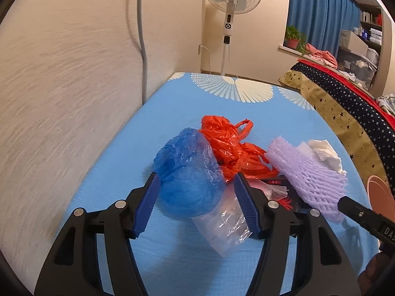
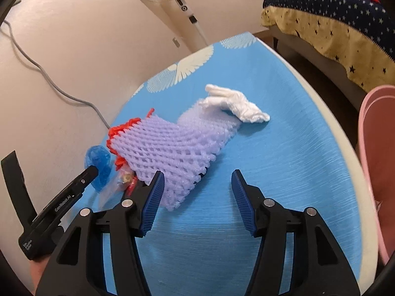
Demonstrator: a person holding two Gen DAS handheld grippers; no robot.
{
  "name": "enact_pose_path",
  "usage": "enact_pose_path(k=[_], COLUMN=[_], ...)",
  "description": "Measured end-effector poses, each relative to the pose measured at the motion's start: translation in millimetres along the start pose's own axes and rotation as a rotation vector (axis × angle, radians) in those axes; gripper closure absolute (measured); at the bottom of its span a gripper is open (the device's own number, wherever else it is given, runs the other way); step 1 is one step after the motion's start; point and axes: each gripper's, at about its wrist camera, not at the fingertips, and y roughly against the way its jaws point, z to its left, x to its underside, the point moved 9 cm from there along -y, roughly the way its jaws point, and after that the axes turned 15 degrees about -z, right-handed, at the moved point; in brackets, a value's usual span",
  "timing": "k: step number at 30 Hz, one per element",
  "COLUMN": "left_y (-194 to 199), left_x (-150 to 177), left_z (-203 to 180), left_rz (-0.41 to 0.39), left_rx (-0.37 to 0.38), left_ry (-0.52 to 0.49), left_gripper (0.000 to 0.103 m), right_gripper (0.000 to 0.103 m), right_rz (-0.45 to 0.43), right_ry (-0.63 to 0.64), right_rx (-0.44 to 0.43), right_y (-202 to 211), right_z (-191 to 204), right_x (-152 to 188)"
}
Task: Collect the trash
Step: 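Grasp the blue plastic bag with the left tool while the right tool grasps the lavender foam net, then carry the blue bag and lavender net over the pink bin and open both tools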
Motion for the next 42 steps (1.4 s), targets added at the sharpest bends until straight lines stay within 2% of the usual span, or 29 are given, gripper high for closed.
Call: enact_pose_path(k=[2,5,10,11,12,13,15,18,24,29,36,42], left_y=[-4,-9,-10,-10,-9,-8,-7,-5,14,34,70,94], left_x=[2,3,4,4,4,4,5,3,-5,-14,-27,-28], left_z=[1,3,8,8,9,9,9,8,12,5,-25,-47], left_rz=[0.008,0.021,0.025,0.026,0.026,0.025,0.027,0.024,-0.013,-0.052,-0.129,-0.153], left_rx=[-0.005,-0.019,-0.030,-0.029,-0.029,-0.027,-0.024,-0.025,-0.033,0.002,0.081,0.127], left_ry=[0.002,0.006,0.023,0.023,0.023,0.020,0.007,0.004,0.021,0.029,-0.016,-0.055], left_gripper=[0.042,0.042,0.042,0.043,0.047,0.057,0.068,0.085,0.098,0.099,0.099,0.099], right_gripper=[0.046,0.054,0.079,0.081,0.086,0.088,0.090,0.092,0.094,0.095,0.095,0.095], right_rz=[0.001,0.023,0.036,0.034,0.027,0.023,0.012,-0.007,-0.056,-0.088,-0.146,-0.199], right_ry=[-0.008,0.010,0.027,0.029,0.034,0.038,0.048,0.055,0.074,0.109,0.143,0.194], right_rx=[-0.011,-0.021,-0.036,-0.035,-0.034,-0.033,-0.033,-0.031,-0.027,-0.007,0.020,0.042], right_y=[-1,-2,-1,-1,0,1,4,11,29,48,81,107], right_z=[2,7,10,11,11,12,13,13,10,9,9,12], right_x=[0,4,8,8,7,7,5,1,-12,-18,-31,-43])
